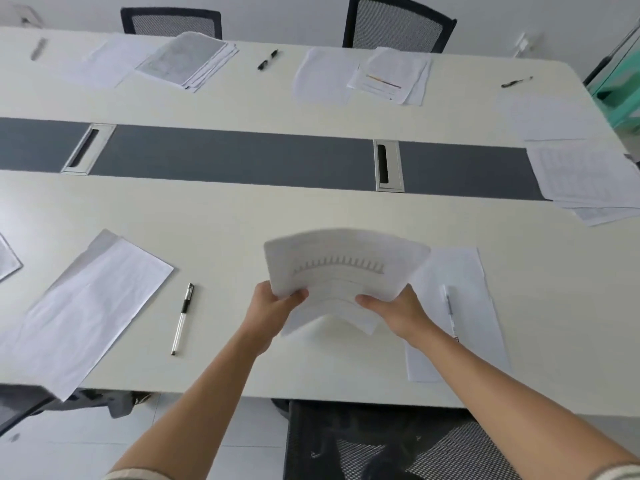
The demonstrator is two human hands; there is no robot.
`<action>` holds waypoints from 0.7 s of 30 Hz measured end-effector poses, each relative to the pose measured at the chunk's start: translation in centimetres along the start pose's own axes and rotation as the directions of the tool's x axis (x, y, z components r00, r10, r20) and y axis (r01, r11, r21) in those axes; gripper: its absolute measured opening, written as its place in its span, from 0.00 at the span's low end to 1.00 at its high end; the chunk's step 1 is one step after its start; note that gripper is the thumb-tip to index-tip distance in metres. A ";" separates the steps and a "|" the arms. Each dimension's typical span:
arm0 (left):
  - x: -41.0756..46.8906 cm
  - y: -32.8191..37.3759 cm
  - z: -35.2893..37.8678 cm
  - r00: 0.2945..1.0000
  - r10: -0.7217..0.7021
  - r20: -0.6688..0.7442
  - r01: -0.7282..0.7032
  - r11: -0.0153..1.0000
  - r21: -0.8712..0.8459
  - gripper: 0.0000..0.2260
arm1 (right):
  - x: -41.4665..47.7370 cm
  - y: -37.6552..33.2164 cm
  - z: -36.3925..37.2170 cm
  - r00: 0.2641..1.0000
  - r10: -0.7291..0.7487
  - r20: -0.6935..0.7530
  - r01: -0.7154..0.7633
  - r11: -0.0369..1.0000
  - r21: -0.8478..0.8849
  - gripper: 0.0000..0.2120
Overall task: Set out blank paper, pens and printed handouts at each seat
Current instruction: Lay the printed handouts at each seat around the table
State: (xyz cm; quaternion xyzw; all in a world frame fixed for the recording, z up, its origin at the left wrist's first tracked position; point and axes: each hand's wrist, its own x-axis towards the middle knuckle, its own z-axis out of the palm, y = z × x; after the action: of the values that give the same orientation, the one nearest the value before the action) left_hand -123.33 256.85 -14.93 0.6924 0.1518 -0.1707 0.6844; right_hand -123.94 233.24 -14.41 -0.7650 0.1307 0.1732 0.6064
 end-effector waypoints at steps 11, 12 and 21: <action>-0.9 -6.3 1.8 0.928 -0.349 -0.134 0.374 0.878 0.298 0.23 | 5.4 5.7 -0.7 0.901 0.373 -0.220 -0.407 0.904 -0.132 0.15; -1.1 -6.9 1.7 0.930 -0.334 -0.153 0.367 0.846 0.386 0.25 | 5.7 6.1 -0.6 0.893 0.393 -0.221 -0.429 0.890 -0.151 0.20; -2.8 -9.0 3.5 0.970 -0.109 0.219 -0.196 0.193 0.961 0.30 | 1.4 7.3 -5.9 0.924 0.004 -0.383 -0.285 0.674 -0.681 0.18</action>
State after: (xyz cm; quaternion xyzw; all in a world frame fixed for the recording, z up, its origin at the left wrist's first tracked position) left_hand -129.93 253.58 -21.80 0.9464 -0.0943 -0.2903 0.1059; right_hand -125.03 225.82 -20.25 -0.9467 0.2181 0.1202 0.2045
